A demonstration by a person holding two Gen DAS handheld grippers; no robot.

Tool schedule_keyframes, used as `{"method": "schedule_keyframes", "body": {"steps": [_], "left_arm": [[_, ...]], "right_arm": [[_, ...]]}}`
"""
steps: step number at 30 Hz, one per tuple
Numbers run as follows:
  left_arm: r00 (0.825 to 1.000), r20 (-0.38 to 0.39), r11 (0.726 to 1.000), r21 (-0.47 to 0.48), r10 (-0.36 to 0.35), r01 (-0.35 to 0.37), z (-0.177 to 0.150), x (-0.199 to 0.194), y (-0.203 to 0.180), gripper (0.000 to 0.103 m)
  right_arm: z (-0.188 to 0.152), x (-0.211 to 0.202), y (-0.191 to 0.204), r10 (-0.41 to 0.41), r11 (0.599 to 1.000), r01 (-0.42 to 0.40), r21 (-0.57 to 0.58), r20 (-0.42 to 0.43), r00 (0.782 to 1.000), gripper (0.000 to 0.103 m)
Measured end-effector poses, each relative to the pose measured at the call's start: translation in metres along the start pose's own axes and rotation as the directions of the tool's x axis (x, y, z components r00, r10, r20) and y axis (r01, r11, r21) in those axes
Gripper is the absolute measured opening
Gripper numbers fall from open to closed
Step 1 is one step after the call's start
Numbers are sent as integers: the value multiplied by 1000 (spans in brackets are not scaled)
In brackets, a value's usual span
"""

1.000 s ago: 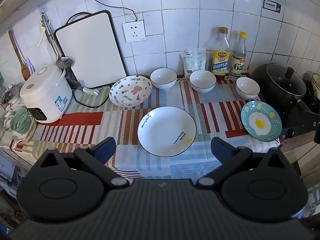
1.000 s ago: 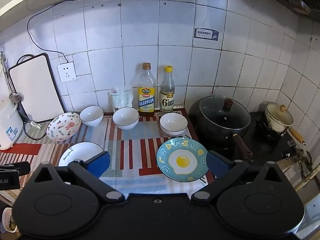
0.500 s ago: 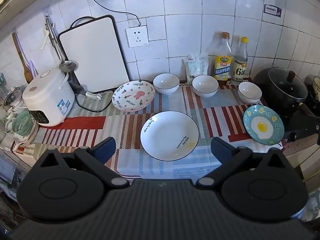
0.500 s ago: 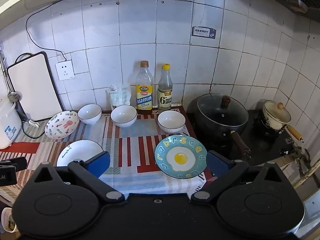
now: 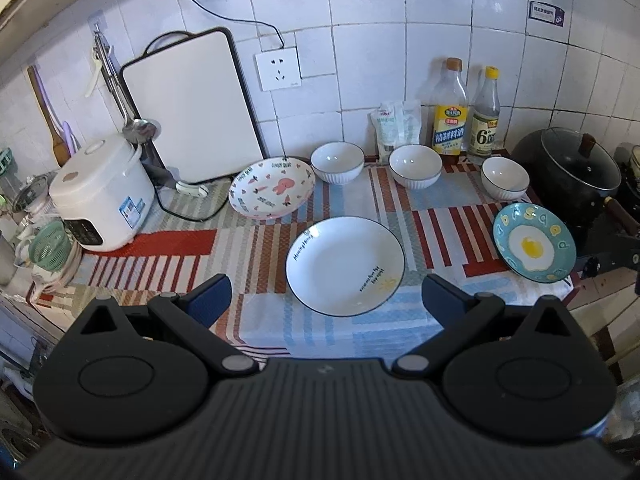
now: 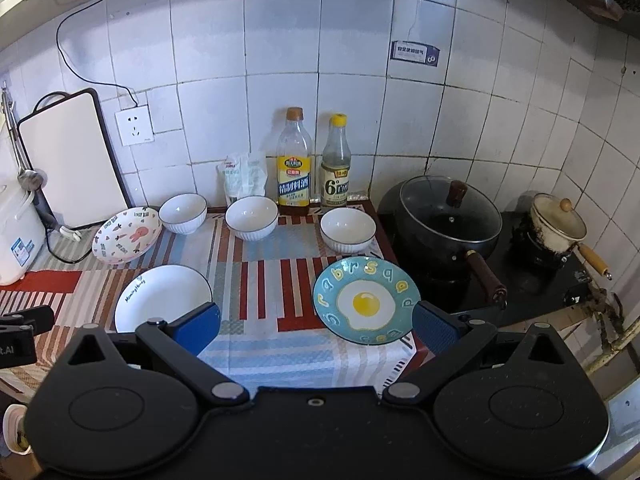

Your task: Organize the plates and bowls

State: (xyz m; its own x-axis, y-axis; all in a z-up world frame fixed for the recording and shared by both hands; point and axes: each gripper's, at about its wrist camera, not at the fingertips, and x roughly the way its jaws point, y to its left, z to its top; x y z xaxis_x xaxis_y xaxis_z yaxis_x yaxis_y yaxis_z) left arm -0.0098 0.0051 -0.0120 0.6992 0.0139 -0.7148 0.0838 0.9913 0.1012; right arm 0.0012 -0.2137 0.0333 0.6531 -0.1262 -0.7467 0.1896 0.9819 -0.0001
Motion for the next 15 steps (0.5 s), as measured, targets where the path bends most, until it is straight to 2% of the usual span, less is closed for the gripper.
{"method": "schedule_keyframes", "body": {"steps": [15], "left_arm": [[1000,-28,1000,10,-7,8,-11,-1,-5,103]], "right_arm": [[-5,3,-1,-3,1000,3,-7,-40,999,103]]}}
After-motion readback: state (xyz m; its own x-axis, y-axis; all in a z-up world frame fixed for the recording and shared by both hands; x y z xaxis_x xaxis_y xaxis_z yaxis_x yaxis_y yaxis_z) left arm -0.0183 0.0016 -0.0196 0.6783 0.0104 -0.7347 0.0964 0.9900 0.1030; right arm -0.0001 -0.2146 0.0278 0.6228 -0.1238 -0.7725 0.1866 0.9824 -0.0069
